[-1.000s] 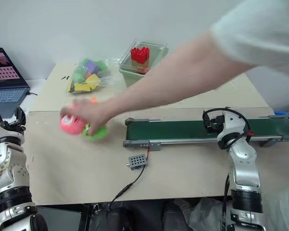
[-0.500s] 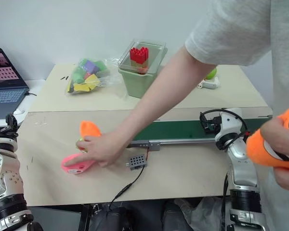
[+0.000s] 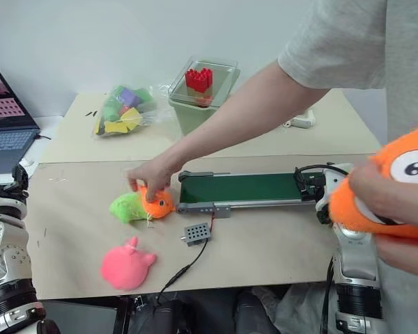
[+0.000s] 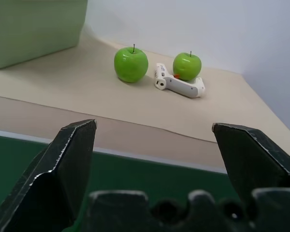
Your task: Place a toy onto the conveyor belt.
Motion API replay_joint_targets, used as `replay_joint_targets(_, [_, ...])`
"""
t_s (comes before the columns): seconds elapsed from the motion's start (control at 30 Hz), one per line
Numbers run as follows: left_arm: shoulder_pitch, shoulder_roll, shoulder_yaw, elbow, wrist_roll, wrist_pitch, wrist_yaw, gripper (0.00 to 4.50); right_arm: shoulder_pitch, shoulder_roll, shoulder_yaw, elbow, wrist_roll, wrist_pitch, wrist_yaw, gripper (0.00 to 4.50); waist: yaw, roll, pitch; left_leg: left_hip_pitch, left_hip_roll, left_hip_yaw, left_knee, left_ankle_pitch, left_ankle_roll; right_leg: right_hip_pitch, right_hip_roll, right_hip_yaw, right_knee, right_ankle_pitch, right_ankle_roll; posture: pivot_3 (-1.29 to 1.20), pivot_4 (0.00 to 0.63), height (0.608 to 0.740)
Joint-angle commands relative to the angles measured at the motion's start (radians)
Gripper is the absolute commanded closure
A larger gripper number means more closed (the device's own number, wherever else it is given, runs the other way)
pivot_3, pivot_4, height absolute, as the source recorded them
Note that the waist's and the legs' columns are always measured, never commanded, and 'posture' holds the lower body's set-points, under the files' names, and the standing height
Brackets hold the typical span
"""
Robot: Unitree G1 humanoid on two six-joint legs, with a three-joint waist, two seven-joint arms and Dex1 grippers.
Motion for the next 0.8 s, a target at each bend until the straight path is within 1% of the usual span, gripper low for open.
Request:
replay_joint_targets(0.03, [0.014,-0.005,-0.01,-0.053,-0.01,0.015,-0.012,0.8,-0.019,-0.009,-0.014,-0.019,0.008,-0.011,0.005,0.0,0.0,0.0,0.0,0.0,0.0,0.0,0.0,0.0,0.0,0.0,0.0,0.0,0.0,0.0,0.0,0.0,0.15,0.74])
replay_joint_targets(0.33, [0.04,-0.076,-0.023,-0.093,-0.016,0.012,0.01,0.8,-0.029,-0.004,-0.009,-0.028,0.006,0.006,0.003,0.0,0.0,0.0,0.0,0.0,0.0,0.0,0.0,0.0,0.0,0.0,0.0,0.0,0.0,0.0,0.0,0.0,0.15,0.74])
replay_joint_targets(0.63, [0.005,-0.057,0.0,-0.016,-0.015,-0.005,-0.001,0.8,-0.011,0.01,-0.003,-0.055,-0.001,0.016,-0.018,0.0,0.0,0.0,0.0,0.0,0.0,0.0,0.0,0.0,0.0,0.0,0.0,0.0,0.0,0.0,0.0,0.0,0.15,0.74])
replay_joint_targets(0.8, [-0.021,-0.059,-0.032,-0.003,-0.004,-0.006,-0.023,0.8,-0.003,0.013,-0.017,-0.069,0.003,0.02,-0.026,0.0,0.002,0.0,0.0,0.0,0.0,0.0,0.0,0.0,0.0,0.0,0.0,0.0,0.0,0.0,0.0,0.0,0.15,0.74])
